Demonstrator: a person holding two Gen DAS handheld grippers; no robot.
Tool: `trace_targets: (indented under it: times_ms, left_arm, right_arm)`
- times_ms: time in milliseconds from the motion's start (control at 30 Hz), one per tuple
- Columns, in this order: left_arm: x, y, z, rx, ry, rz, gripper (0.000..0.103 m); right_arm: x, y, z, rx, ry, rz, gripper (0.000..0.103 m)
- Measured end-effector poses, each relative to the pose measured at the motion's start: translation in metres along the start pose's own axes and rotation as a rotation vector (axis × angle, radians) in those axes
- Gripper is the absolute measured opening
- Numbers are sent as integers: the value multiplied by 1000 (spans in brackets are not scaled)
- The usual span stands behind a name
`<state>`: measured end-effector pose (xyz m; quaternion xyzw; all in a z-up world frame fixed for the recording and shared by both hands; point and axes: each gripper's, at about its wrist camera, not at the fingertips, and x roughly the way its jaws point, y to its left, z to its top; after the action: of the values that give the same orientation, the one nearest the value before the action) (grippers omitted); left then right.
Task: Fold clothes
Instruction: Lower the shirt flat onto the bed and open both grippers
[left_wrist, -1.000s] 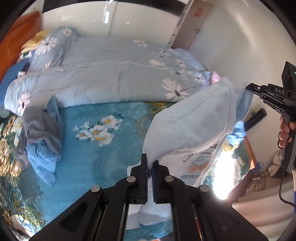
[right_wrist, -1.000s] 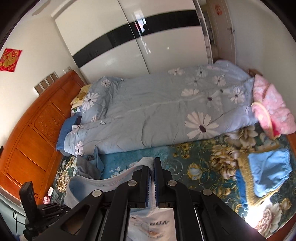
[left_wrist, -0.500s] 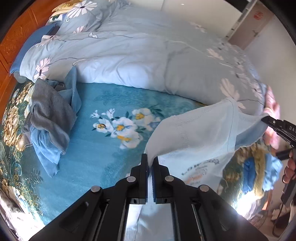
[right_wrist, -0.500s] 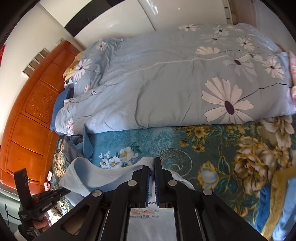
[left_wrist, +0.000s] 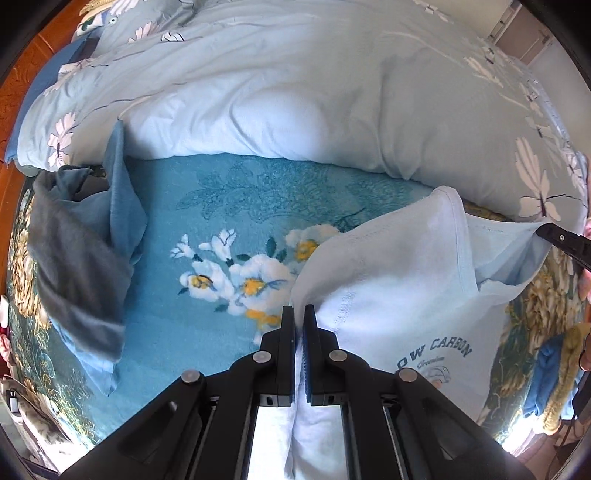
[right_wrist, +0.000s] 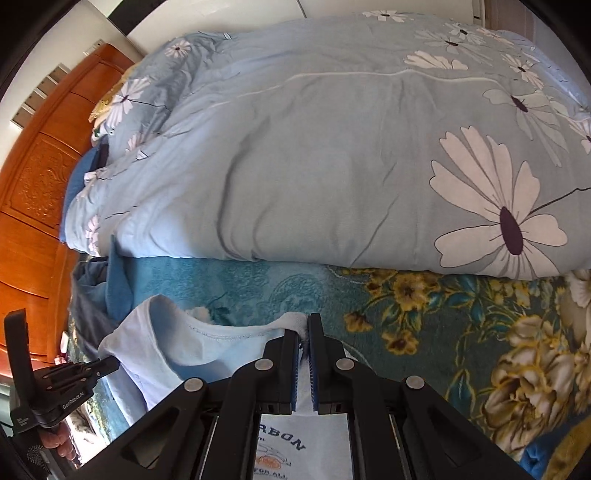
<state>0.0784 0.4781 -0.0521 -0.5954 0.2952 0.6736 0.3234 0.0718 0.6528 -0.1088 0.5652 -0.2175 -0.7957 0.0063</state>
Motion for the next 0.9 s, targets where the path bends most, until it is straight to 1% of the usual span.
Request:
trace_targets:
  times_ms: [167, 367, 467, 567, 733, 767, 833, 867, 900]
  left_arm:
    - [32, -3, 15, 4, 45, 17, 3]
    - [49, -11, 29, 22, 59, 7, 3]
    - [51, -18, 33, 47, 58, 41, 3]
    - [49, -25, 34, 75, 43, 77, 3]
    - [32, -41, 32, 141, -15, 153, 5]
    - [28, -43, 31, 145, -30, 165, 6]
    - [19, -47, 29, 153, -52, 181, 8]
    - [14, -49, 28, 160, -63, 186, 13]
    - [10, -52, 27, 168, -74, 192, 16]
  right_arm:
    - [36, -1, 9, -24, 38, -31, 6]
    - [70, -4, 11, -36, 83, -50, 8]
    - [81, -6, 10, -35, 98, -50, 8]
    - [84, -7, 8, -38, 86, -48, 8]
    - [80, -5, 5, -62, 62, -42, 8]
    - [78, -4, 5, -63, 56, -43, 11]
    - [75, -4, 4, -58, 43, -40, 23]
    - [72, -4, 2, -56, 38, -39, 32]
    - [69, -3, 0, -60, 28, -37, 35]
